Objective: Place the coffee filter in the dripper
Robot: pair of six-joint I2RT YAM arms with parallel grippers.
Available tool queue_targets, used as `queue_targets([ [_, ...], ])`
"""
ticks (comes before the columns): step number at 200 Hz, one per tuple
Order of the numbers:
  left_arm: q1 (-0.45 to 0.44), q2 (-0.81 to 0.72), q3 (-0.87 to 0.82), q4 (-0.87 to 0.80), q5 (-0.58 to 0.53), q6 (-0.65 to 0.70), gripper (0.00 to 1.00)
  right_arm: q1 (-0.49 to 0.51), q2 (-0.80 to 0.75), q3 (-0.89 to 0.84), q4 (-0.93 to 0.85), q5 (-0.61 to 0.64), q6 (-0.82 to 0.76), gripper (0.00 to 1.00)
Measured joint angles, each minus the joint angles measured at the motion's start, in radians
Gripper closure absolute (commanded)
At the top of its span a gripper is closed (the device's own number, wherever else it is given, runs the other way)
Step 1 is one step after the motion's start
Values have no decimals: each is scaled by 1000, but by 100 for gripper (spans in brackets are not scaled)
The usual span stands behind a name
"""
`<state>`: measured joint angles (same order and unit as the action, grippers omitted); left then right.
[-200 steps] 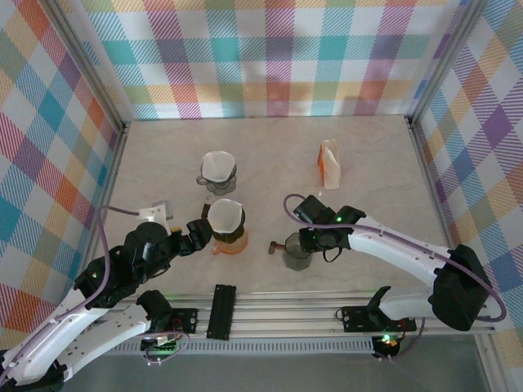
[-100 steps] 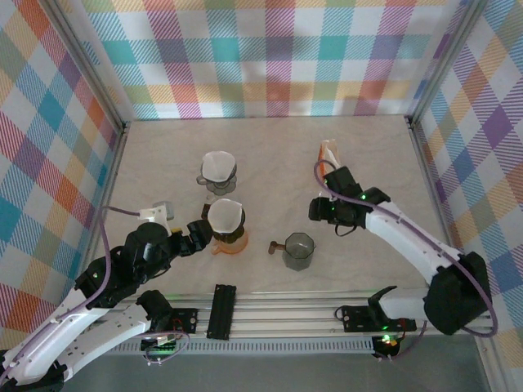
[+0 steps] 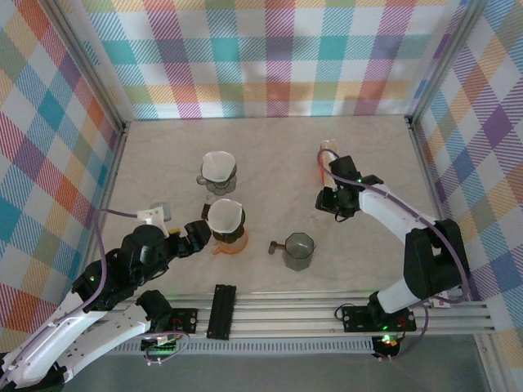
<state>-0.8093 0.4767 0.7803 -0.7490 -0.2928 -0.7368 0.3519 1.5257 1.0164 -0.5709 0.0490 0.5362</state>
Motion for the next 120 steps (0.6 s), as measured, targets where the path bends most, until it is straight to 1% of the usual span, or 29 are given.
queue_targets([
  [12,0,4,0,0,0,0,0,-4,19,3,7,-6,0,62],
  [42,0,12,0,0,0,0,0,-13,50,4,10,-17,2,77],
  [83,0,12,0,0,3,0,0,-19,23,6,20,-48,-12,97],
  [96,0,12,0,0,5,0,0,-19,5,6,10,-48,-23,100],
  [120,0,13,0,0,10,0,0,-19,-68,3,-16,-51,-37,100],
])
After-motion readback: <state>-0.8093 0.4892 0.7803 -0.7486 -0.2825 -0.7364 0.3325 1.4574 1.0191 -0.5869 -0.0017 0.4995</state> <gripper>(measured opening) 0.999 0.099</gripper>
